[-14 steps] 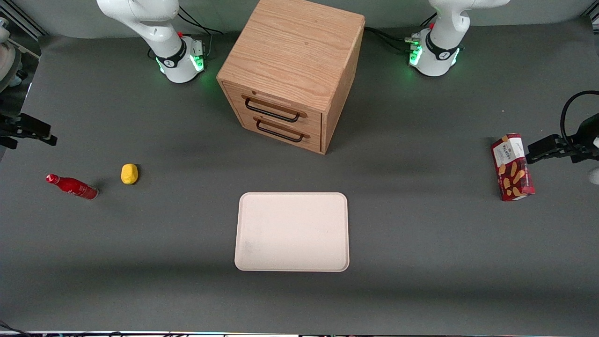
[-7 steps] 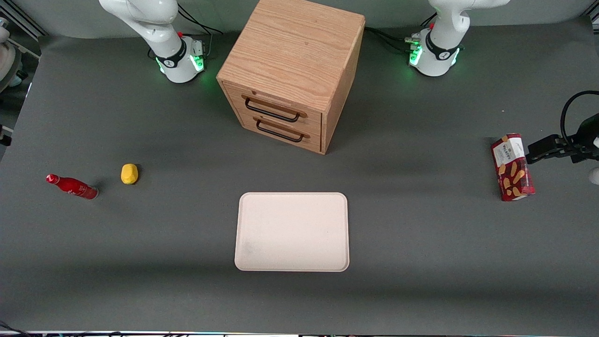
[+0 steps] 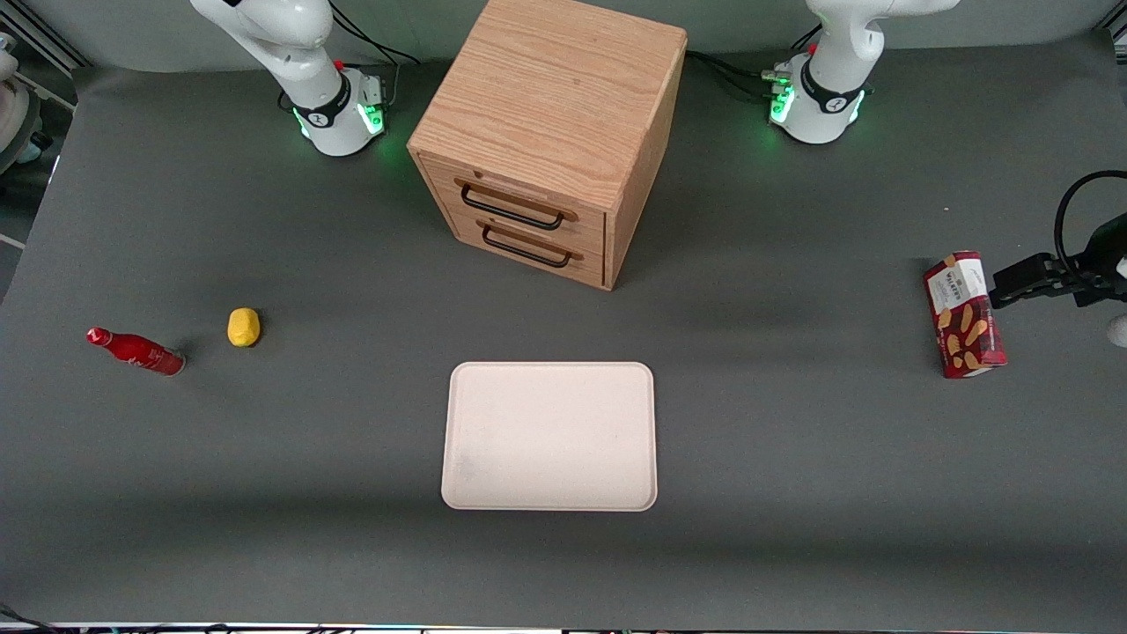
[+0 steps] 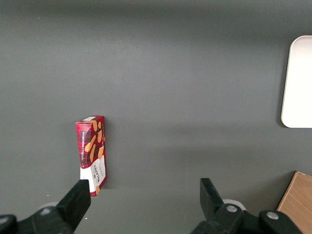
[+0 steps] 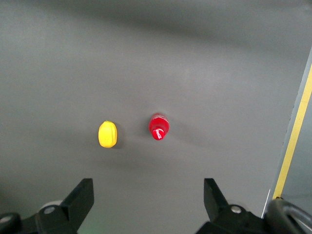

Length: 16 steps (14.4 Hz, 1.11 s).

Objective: Place coke bottle on tray
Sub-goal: 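Lower the open right gripper over the bottle's body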

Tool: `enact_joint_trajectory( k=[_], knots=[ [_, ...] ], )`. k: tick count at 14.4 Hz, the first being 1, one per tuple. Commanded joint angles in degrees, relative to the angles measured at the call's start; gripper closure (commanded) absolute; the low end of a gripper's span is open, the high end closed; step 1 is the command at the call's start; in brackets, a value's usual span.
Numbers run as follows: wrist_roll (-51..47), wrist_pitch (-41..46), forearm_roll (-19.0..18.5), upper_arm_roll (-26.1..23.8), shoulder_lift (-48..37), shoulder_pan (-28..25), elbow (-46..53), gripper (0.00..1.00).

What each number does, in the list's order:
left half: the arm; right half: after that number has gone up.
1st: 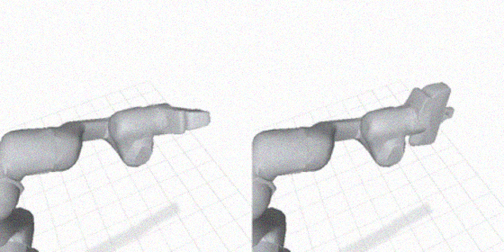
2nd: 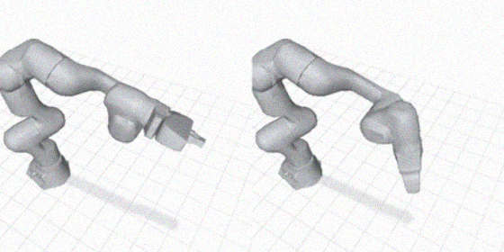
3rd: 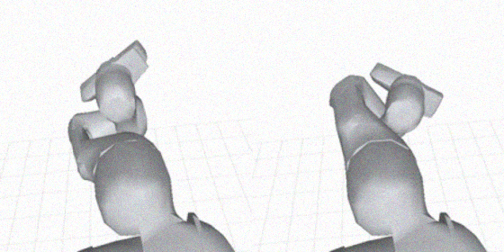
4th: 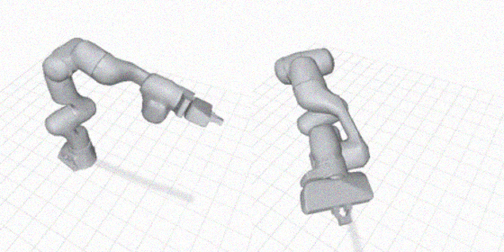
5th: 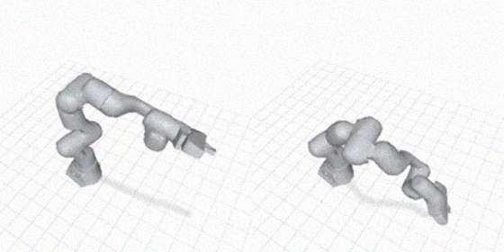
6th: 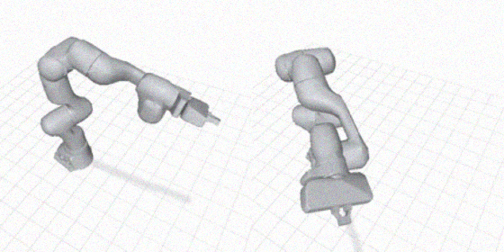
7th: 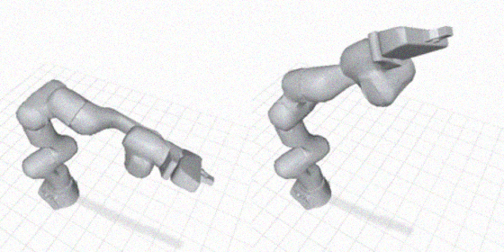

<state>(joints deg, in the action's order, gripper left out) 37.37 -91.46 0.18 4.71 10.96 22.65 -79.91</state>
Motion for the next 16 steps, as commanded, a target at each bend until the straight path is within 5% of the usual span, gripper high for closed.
enact_joint_trajectory(
  k=[1, 16],
  knots=[
    [1.8, 0.5, 0.0, 0.2, 0.5, -0.3, -0.6, 0.00],
    [3.8, -24.5, 2.8, 1.5, 0.1, -0.6, -25.2, 0.00]
  ],
)
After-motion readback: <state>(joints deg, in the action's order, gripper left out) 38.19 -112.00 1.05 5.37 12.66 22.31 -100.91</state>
